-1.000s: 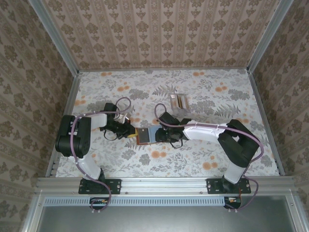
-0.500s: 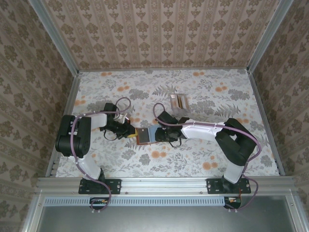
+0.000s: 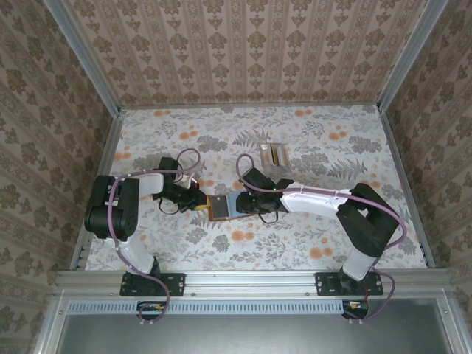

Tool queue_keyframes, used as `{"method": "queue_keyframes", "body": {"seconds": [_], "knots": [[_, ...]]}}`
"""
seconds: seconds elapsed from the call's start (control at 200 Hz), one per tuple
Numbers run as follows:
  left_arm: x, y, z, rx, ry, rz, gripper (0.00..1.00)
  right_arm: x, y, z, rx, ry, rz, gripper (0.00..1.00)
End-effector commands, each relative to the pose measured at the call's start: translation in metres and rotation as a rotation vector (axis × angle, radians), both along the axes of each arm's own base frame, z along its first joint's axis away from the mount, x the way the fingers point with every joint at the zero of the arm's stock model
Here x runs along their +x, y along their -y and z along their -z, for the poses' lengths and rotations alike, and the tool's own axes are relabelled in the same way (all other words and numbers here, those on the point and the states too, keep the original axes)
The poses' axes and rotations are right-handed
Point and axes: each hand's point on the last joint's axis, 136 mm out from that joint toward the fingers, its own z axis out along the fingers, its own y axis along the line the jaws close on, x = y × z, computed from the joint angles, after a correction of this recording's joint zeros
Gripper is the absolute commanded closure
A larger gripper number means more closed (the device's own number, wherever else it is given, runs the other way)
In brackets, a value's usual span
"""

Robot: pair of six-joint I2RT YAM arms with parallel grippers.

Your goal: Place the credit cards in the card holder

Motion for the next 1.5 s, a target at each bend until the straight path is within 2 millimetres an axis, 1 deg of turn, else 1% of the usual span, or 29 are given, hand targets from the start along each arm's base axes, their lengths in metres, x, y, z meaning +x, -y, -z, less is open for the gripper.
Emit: {"method": "queue_keyframes", "body": {"seconds": [0.0,0.105,0.23,0.395,0.515,0.63,0.73,0.84,0.98,1.11,1.18,1.285,1.34,1.39,1.435,1.495], "knots": [[0.0,0.004,-0.003,-0.014,0.003,0.028,1.0,0.002,-0.019,0.008,0.024,-0.021,-0.038,0.58],[-0.001,0.003,-0.003,-0.01,0.006,0.028,1.0,0.005,-0.016,0.017,-0.016,-0.035,-0.024,0.58],[-0.001,0.003,-0.004,-0.011,0.007,0.028,1.0,0.004,-0.021,0.023,-0.018,-0.055,-0.05,0.58],[0.0,0.003,-0.004,-0.011,0.009,0.029,1.0,0.002,-0.028,0.025,-0.004,-0.071,-0.077,0.58],[0.001,0.003,-0.004,-0.012,0.012,0.029,1.0,0.002,-0.043,0.02,0.061,-0.076,-0.111,0.59],[0.0,0.004,-0.004,-0.014,0.006,0.027,1.0,0.003,-0.053,0.015,0.1,-0.078,-0.133,0.61],[0.0,0.004,-0.004,-0.014,0.008,0.029,1.0,0.005,-0.061,0.01,0.136,-0.072,-0.152,0.67],[0.001,0.004,-0.004,-0.013,0.011,0.029,1.0,0.005,-0.073,0.003,0.182,-0.074,-0.185,0.76],[0.001,0.004,-0.004,-0.014,0.01,0.029,1.0,0.008,-0.086,-0.005,0.235,-0.076,-0.211,0.76],[0.001,0.004,-0.004,-0.014,0.009,0.028,1.0,0.008,-0.106,-0.019,0.306,-0.09,-0.268,0.73],[0.001,0.004,-0.004,-0.015,0.008,0.029,1.0,0.009,-0.111,-0.028,0.32,-0.079,-0.281,0.71],[0.0,0.004,-0.004,-0.015,0.006,0.028,1.0,0.015,-0.109,-0.048,0.328,-0.025,-0.277,0.71],[0.0,0.004,-0.003,-0.015,0.006,0.029,1.0,0.021,-0.102,-0.059,0.316,0.024,-0.251,0.7],[0.0,0.004,-0.003,-0.015,0.006,0.028,1.0,0.028,-0.091,-0.069,0.3,0.075,-0.209,0.66],[0.0,0.004,-0.003,-0.016,0.005,0.028,1.0,0.034,-0.078,-0.076,0.282,0.116,-0.165,0.66],[0.0,0.004,-0.004,-0.019,0.004,0.028,1.0,0.04,-0.056,-0.08,0.237,0.155,-0.099,0.64]]}}
